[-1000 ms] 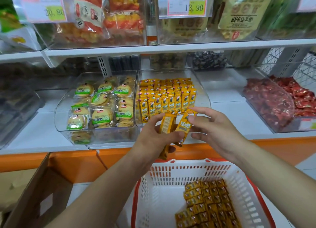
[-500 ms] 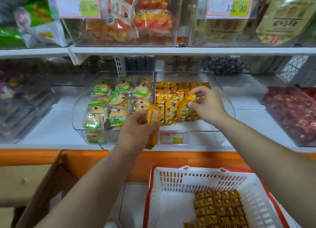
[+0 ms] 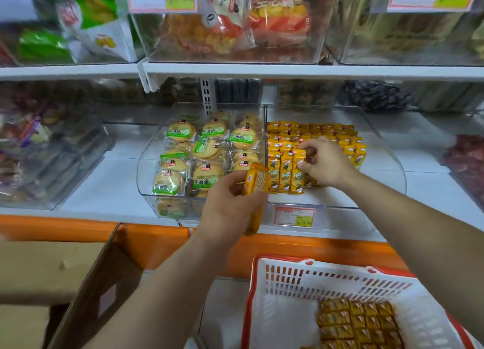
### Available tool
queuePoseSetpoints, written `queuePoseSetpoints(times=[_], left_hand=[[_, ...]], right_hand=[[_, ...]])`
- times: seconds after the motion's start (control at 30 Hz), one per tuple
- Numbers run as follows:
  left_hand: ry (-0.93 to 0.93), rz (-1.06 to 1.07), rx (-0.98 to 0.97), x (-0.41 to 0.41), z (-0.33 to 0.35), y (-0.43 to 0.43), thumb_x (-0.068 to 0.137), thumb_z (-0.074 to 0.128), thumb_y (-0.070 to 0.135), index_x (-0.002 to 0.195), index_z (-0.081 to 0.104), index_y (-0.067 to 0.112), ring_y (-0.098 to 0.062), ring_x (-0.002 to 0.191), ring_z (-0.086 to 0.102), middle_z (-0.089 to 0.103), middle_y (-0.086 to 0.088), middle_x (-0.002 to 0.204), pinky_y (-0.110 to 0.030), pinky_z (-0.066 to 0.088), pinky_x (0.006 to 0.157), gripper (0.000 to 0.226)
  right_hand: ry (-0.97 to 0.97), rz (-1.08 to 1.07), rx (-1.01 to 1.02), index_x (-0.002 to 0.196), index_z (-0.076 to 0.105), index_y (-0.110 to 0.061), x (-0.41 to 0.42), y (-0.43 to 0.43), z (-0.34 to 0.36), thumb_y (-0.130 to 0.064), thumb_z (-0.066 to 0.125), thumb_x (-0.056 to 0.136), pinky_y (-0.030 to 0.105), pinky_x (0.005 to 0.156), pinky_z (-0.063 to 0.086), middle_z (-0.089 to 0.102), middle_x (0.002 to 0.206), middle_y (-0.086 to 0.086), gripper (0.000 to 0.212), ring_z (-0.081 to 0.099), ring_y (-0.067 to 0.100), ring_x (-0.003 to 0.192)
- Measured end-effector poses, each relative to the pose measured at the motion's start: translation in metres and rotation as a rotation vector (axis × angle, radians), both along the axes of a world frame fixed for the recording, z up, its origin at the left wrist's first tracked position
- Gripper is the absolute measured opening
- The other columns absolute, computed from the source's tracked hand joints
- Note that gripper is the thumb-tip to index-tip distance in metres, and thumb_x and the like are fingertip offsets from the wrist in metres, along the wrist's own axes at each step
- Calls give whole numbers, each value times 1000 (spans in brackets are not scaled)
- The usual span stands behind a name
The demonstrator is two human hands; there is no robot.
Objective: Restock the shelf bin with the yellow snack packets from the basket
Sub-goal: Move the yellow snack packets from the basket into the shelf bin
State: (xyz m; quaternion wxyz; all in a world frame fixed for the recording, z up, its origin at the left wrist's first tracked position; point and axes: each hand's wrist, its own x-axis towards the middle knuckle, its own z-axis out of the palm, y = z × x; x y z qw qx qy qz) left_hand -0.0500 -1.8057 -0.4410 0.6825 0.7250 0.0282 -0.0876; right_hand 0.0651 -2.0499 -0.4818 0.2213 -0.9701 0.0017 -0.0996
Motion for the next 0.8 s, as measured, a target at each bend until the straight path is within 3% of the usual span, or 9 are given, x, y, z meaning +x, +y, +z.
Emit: queuePoseSetpoints(times=[0.1, 0.2, 0.33, 0.43, 0.57, 0.8], left_hand=[[8, 3, -4, 1, -2, 2, 92, 73, 19, 117, 65, 33, -21, 99, 72, 74, 4, 105, -39, 60, 82, 30], [8, -9, -2, 1, -4, 0, 91, 74, 21, 112, 63, 38, -17, 98, 71, 73, 6, 105, -34, 59, 77, 29], [14, -15, 7, 3, -5, -5, 91, 74, 20, 105, 65, 37, -20, 94, 72, 75, 3, 101, -33, 57, 69, 24], [27, -15, 2, 3, -6, -7, 90, 75, 18, 112, 67, 34, -24, 93, 72, 75, 1, 101, -37, 58, 70, 28], [35, -6, -1, 5, -9, -7, 89, 75, 16, 109, 67, 33, -25, 91, 73, 75, 1, 99, -38, 57, 71, 27], [48, 5, -18, 9, -15, -7, 89, 76, 17, 109, 64, 36, -22, 94, 72, 75, 2, 103, -35, 57, 68, 30]], right_hand=[[-18, 33, -69, 124, 61, -26, -2, -3, 3, -31, 79, 79, 28, 83, 45, 46, 106, -5, 49, 58, 18, 98], [-34, 45, -178, 129, 58, -29, -4, -6, 8, -43, 79, 75, 36, 95, 42, 51, 124, 2, 59, 48, 25, 119], [84, 87, -315, 147, 39, -34, -5, -8, 13, -65, 82, 59, 42, 105, 36, 39, 147, 1, 102, 34, 27, 132], [159, 127, -416, 153, 24, -35, -1, -9, 12, -74, 80, 51, 47, 112, 31, 26, 156, -3, 124, 24, 27, 140], [149, 152, -501, 153, 23, -34, 6, -7, 4, -75, 80, 52, 50, 114, 26, 25, 157, -3, 123, 23, 28, 142], [3, 146, -615, 144, 35, -35, 16, -10, -3, -83, 73, 50, 45, 106, 36, 41, 146, -4, 112, 36, 26, 133]])
